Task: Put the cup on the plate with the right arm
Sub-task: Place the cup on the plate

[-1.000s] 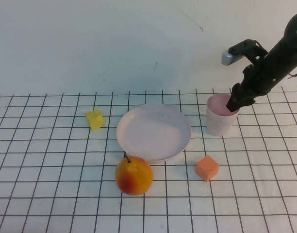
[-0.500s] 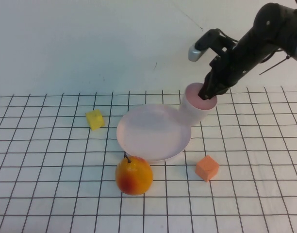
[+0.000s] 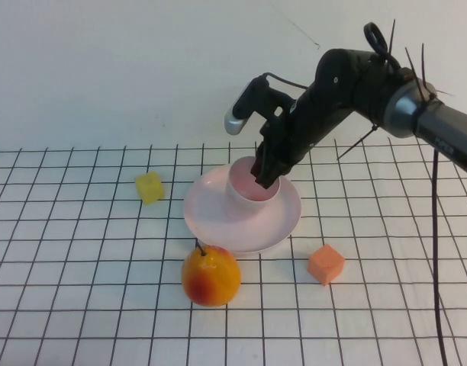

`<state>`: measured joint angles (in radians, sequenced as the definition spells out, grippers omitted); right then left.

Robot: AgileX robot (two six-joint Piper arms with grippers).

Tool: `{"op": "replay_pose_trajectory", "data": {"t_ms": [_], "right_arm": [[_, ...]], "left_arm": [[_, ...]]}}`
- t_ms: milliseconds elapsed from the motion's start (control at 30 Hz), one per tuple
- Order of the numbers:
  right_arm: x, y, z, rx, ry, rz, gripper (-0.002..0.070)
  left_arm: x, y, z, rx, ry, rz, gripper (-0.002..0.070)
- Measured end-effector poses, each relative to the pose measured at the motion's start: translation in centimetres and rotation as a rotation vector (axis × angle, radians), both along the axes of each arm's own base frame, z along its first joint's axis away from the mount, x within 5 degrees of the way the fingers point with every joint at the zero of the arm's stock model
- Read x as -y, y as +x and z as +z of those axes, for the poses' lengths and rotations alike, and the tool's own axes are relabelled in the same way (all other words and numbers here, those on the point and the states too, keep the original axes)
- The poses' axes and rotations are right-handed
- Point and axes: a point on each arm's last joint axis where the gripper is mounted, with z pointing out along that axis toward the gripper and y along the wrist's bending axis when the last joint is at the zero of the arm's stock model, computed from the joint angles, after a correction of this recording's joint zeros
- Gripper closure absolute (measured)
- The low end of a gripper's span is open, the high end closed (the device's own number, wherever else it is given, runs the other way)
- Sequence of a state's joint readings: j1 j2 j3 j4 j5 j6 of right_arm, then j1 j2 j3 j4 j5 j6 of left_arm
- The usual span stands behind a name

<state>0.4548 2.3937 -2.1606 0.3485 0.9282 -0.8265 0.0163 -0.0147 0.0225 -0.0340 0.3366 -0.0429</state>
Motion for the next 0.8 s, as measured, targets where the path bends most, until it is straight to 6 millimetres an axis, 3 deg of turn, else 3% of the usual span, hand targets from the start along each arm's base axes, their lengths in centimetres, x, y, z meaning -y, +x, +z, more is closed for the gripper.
{"op": "replay_pose_trajectory", "data": {"t_ms": [467, 733, 800], "right_arm": [[0.13, 0.04, -0.39, -0.022, -0.008, -0.040, 0.0638], [0.17, -0.10, -0.35, -0.056, 0.001, -0.081, 0.0447], [0.24, -0.25, 0.47, -0.047, 0.006, -0.079, 0.0413]], "left_arm": [[0.00, 0.00, 0.00, 0.000, 0.000, 0.000, 0.0678], [0.00, 0.00, 0.00, 0.000, 0.000, 0.000, 0.0677], [0.00, 0.00, 0.00, 0.000, 0.000, 0.000, 0.0678]]}}
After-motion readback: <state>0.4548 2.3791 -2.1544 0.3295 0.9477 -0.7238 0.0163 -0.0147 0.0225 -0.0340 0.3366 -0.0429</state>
